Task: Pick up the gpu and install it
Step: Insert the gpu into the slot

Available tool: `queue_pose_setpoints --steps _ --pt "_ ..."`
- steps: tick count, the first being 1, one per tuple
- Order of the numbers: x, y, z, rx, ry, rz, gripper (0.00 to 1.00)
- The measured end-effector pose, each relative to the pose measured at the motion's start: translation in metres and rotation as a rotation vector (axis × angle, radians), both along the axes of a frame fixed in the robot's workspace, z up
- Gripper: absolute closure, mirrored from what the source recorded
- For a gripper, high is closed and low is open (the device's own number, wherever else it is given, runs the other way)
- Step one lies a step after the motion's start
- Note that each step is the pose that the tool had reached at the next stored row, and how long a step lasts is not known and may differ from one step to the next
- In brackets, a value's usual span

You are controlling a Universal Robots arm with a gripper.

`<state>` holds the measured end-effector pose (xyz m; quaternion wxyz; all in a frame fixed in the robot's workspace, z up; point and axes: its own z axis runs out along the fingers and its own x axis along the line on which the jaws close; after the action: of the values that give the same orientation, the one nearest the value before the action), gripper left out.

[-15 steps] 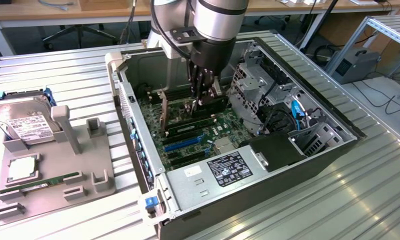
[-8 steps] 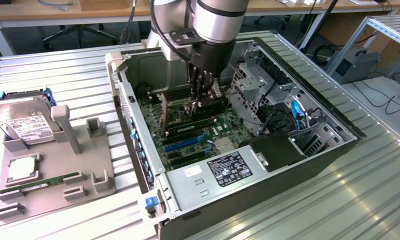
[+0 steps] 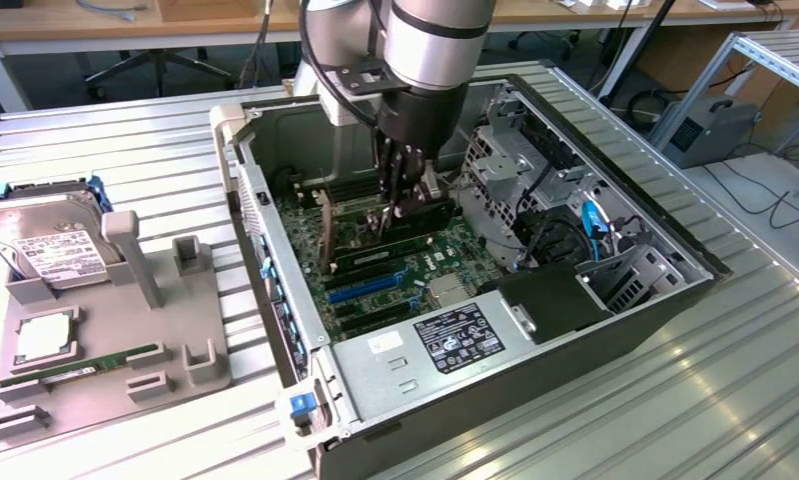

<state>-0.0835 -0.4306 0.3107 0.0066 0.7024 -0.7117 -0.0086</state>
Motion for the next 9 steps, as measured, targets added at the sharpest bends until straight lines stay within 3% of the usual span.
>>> queue_pose_setpoints --steps 9 --pt "-0.0039 -0.0002 -0.0045 -0.0129 -0.0001 0.000 0.73"
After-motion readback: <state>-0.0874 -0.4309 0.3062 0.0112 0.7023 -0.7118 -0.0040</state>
